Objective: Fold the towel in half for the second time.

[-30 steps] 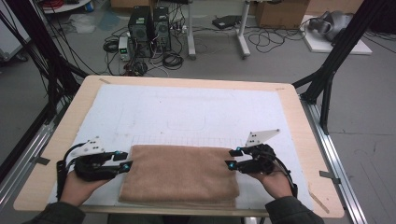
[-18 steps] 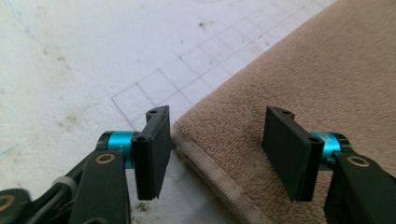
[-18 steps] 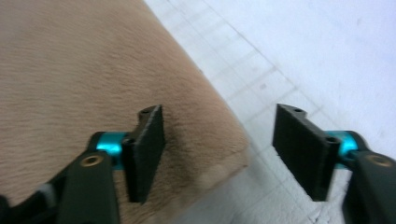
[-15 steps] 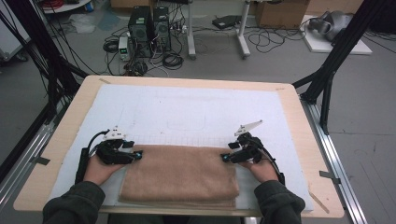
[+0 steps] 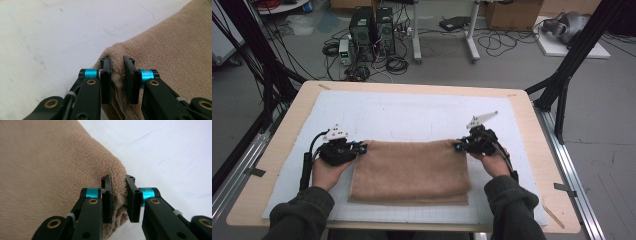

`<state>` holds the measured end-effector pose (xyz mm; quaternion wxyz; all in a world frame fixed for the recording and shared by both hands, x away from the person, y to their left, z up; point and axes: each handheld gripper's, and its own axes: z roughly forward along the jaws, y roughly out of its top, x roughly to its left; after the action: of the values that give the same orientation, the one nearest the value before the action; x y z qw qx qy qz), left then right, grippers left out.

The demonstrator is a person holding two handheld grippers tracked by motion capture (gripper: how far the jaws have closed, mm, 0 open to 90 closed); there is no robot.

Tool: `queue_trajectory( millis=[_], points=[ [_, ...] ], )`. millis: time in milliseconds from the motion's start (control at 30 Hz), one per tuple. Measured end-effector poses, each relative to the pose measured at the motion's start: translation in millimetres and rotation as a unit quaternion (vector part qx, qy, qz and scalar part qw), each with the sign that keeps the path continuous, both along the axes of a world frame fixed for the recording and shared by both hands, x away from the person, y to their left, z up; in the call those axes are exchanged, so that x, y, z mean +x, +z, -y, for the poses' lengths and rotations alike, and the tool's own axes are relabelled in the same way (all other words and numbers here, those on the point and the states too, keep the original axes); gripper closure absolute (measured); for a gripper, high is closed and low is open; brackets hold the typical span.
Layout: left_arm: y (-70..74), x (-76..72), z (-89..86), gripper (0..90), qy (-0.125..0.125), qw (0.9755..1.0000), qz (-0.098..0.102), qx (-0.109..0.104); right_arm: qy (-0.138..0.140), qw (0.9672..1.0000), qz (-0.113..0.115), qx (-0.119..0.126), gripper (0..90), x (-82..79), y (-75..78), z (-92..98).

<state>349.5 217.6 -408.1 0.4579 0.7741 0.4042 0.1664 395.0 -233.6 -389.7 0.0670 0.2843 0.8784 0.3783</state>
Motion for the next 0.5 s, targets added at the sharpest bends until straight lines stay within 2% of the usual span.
queue_trajectory(
  millis=[133, 167, 200, 233, 267, 300, 333, 367, 400, 433, 467, 500],
  points=[
    [20.1, 33.5, -0.9, 78.0, 0.024, 0.9995, 0.02, -0.006, -0.021, 0.9996, 0.015, 0.008, 78.6, 27.9, 22.0, -0.6],
    [24.0, 48.4, 0.2, 77.3, 0.034, 0.9992, 0.021, 0.01, -0.028, 0.9993, 0.021, 0.013, 76.7, 35.2, 26.0, -1.7],
    [25.2, 56.6, 0.7, 72.3, 0.043, 0.9985, 0.019, 0.029, -0.044, 0.9984, 0.033, 0.013, 67.5, 44.6, 28.1, -3.4],
    [25.8, 65.6, 0.2, 62.0, 0.063, 0.9972, 0.01, 0.038, -0.061, 0.9975, 0.035, 0.01, 54.9, 49.6, 27.9, -4.8],
    [25.7, 70.7, -3.7, 53.4, 0.076, 0.9968, 0.005, 0.024, -0.079, 0.9963, 0.031, 0.011, 52.2, 55.3, 26.6, -5.7],
    [25.5, 71.1, -6.5, 51.3, 0.076, 0.997, 0.003, 0.015, -0.083, 0.996, 0.023, 0.022, 51.5, 57.6, 24.2, -5.4],
    [24.6, 69.3, -8.8, 50.9, 0.068, 0.9976, -0.002, 0.01, -0.085, 0.9959, 0.023, 0.02, 49.4, 57.0, 22.6, -6.4],
    [23.9, 66.3, -9.1, 50.1, 0.06, 0.9981, -0.002, 0.013, -0.079, 0.9967, 0.013, 0.008, 48.3, 55.1, 20.3, -9.5],
    [23.1, 60.8, -9.1, 50.1, 0.043, 0.9988, -0.004, 0.023, -0.069, 0.9976, 0.007, 0.0, 48.3, 53.2, 18.8, -11.5],
    [22.3, 56.4, -9.3, 50.0, 0.035, 0.9991, -0.001, 0.022, -0.054, 0.9983, -0.001, -0.02, 48.3, 49.0, 17.6, -14.7],
    [21.0, 48.8, -10.1, 50.2, 0.025, 0.9996, 0.001, 0.016, -0.047, 0.9986, 0.0, -0.023, 49.2, 46.0, 17.0, -16.1],
    [20.2, 44.2, -10.3, 50.2, 0.021, 0.9997, 0.001, 0.014, -0.035, 0.9993, 0.006, -0.011, 51.7, 37.8, 16.6, -17.5]
  ],
)
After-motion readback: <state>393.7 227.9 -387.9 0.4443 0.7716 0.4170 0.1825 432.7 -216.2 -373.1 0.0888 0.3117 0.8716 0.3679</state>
